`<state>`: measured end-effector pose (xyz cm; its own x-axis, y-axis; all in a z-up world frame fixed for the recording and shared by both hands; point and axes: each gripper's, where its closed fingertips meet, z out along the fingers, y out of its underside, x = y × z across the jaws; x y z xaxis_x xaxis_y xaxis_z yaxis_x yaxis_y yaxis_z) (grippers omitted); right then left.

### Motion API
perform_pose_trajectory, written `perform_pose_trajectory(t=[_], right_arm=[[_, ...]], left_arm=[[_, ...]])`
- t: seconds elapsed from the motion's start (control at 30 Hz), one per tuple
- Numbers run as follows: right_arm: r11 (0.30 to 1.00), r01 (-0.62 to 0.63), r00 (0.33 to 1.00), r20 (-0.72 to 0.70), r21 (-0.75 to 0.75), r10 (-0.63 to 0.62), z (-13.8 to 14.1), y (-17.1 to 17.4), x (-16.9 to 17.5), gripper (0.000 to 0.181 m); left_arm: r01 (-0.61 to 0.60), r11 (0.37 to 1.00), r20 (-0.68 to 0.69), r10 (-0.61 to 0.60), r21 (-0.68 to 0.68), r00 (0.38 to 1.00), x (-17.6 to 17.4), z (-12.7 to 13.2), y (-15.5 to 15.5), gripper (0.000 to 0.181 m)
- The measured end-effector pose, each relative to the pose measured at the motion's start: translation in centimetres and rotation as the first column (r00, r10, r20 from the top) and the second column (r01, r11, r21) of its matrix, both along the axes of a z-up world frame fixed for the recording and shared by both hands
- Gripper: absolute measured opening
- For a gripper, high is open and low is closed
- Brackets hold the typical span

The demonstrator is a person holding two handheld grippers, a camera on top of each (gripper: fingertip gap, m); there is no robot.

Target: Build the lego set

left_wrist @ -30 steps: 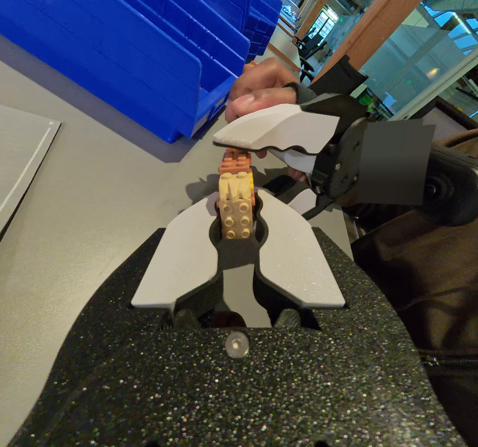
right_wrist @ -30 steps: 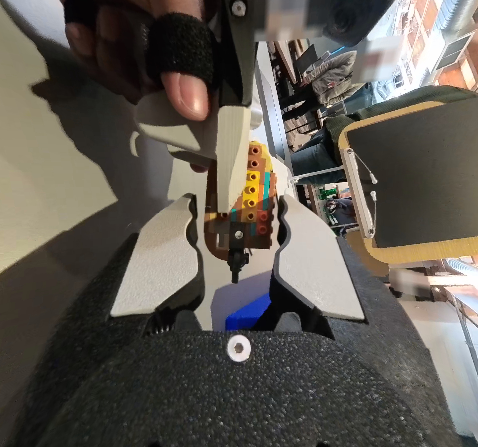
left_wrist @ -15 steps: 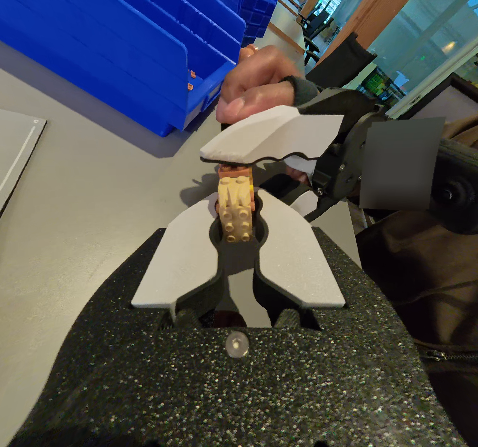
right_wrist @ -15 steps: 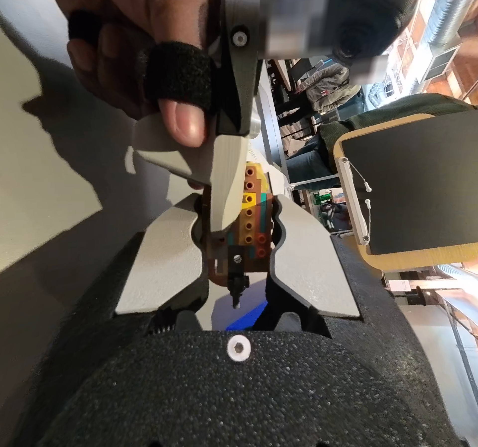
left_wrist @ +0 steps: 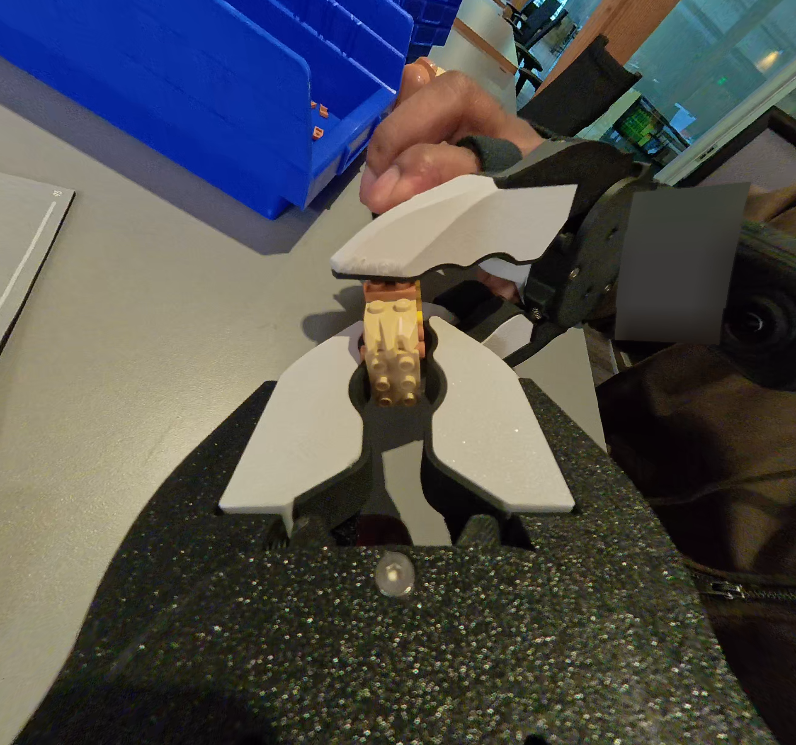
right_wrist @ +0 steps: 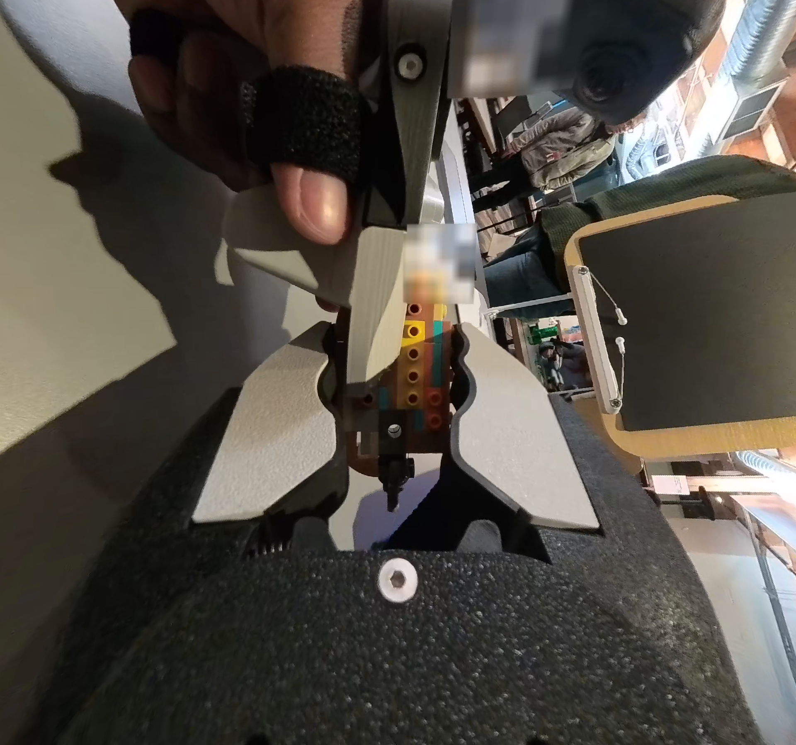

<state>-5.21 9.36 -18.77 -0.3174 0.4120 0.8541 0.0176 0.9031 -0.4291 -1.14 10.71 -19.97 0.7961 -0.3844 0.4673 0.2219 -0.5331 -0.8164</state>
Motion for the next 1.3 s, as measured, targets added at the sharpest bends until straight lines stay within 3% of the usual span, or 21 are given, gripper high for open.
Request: perform_pose_trajectory(t=[0.33, 0.43, 0.6, 0.77, 1.07, 1.3], right_arm=[[0.999, 0.050, 0.999, 0.016, -0.018, -0.050, -0.7, 0.7, -0.6, 0.053], [0.996, 0.041, 0.999, 0.009, -0.079, -0.041, -0.1, 1.2, -0.4, 0.069], [0.978, -0.009, 1.000, -0.001, -0.208, 0.010, 1.1, 1.6, 0.4, 0.074], [0.974, -0.055, 0.998, 0.002, -0.218, 0.057, 1.3, 1.3, 0.9, 0.072], [0.979, -0.071, 0.997, -0.024, -0.190, 0.068, 1.5, 1.2, 1.1, 0.055], [0.983, -0.069, 0.998, -0.007, -0.168, 0.069, 1.2, 1.2, 1.3, 0.053]], left_arm=[[-0.016, 1.000, 0.070, 0.015, 0.001, 0.997, -0.6, -0.5, 0.4, 0.022], [-0.013, 1.000, 0.118, 0.010, 0.020, 0.993, -0.9, 0.1, 0.3, 0.022], [0.025, 0.997, 0.263, -0.041, 0.066, 0.964, -0.9, 1.7, -0.2, 0.022], [0.074, 0.992, 0.349, -0.104, 0.098, 0.932, -0.3, 2.6, -0.7, 0.022], [0.125, 0.986, 0.352, -0.155, 0.108, 0.923, 0.5, 2.8, -1.2, 0.022], [0.135, 0.986, 0.334, -0.161, 0.102, 0.929, 0.7, 2.6, -1.3, 0.022]])
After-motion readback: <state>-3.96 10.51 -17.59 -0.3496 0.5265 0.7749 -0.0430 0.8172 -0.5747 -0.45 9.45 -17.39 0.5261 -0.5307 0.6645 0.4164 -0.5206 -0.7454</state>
